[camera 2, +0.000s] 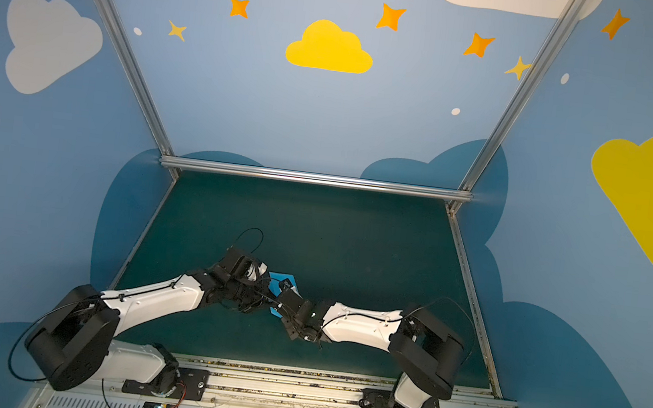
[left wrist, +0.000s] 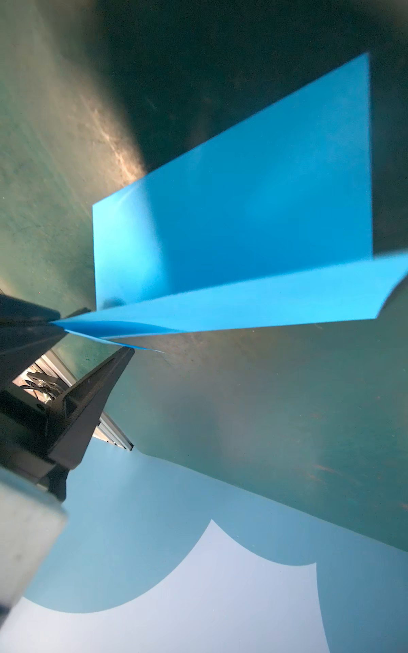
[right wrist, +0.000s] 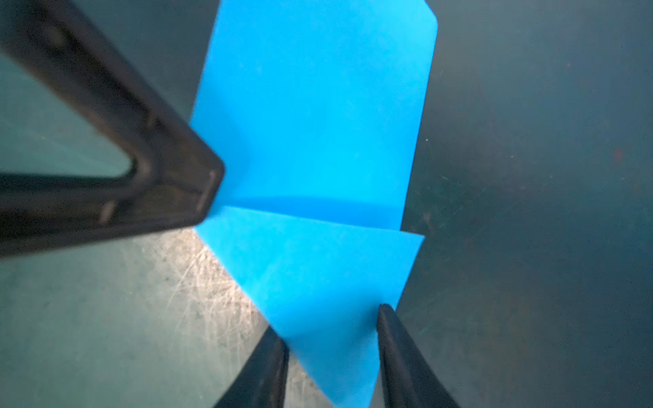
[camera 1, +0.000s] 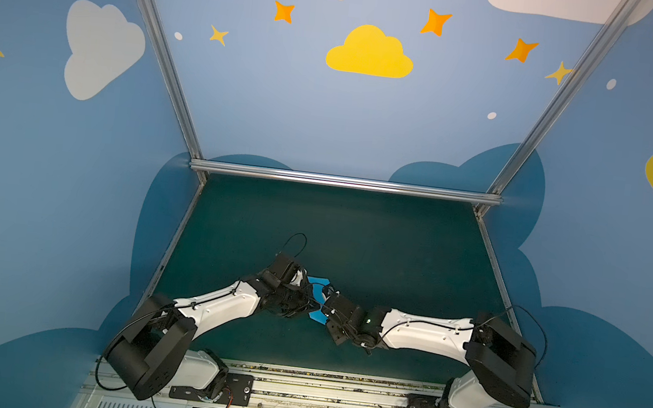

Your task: Fold a paper plane with a square sheet of paper (fold left side to right side)

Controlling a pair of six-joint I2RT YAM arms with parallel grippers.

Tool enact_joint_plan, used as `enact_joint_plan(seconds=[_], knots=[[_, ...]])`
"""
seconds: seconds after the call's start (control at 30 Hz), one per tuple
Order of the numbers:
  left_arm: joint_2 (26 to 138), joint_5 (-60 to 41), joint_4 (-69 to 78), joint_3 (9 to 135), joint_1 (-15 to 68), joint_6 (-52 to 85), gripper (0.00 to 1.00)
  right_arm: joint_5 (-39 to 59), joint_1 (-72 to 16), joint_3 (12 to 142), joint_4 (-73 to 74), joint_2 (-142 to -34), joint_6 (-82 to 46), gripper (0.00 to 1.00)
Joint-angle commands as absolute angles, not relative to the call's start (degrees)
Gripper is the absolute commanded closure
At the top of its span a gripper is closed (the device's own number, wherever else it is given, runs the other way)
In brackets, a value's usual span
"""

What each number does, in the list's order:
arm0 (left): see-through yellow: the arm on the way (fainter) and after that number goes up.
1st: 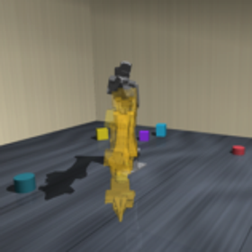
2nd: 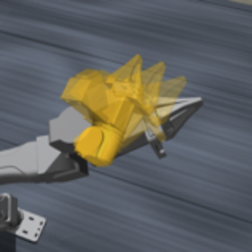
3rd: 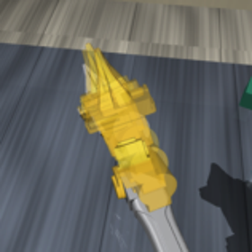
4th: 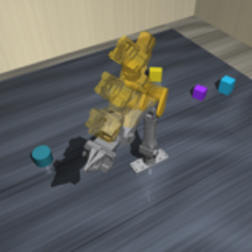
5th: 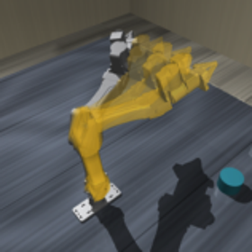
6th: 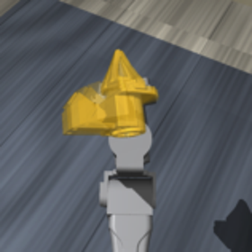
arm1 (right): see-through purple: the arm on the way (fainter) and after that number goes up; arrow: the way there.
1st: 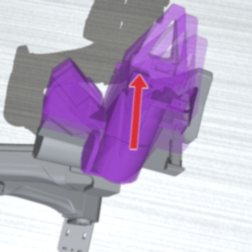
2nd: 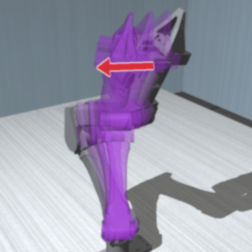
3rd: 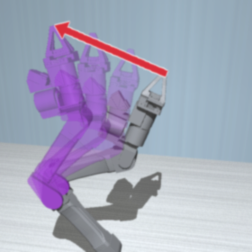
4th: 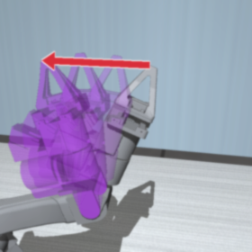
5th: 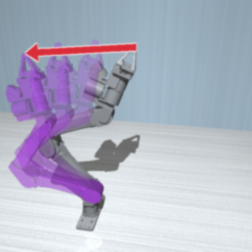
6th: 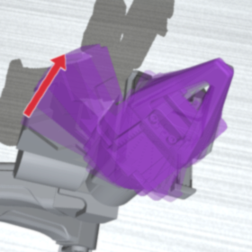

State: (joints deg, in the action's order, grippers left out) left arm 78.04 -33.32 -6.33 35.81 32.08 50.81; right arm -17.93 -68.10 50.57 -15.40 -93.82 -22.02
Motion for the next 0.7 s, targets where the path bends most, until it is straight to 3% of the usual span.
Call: enact_joint_plan(seconds=[0.0,0.37,0.57,0.67], knots=[[79.01,-34.79,-7.73,37.26,31.57,48.78,0.96,-18.41,-68.54,50.19,-16.08,-93.27,-21.88,0.65],[80.23,-35.81,-8.26,38.06,30.94,47.38,0.96,-18.25,-68.66,49.48,-15.47,-93.69,-22.17,0.83],[80.79,-36.34,-8.77,39.16,30.77,46.50,0.96,-17.33,-68.39,49.49,-15.12,-93.96,-23.17,1.00],[81.14,-36.38,-9.47,40.26,30.65,45.82,0.96,-14.38,-67.39,48.59,-13.30,-93.80,-24.44,1.00]])
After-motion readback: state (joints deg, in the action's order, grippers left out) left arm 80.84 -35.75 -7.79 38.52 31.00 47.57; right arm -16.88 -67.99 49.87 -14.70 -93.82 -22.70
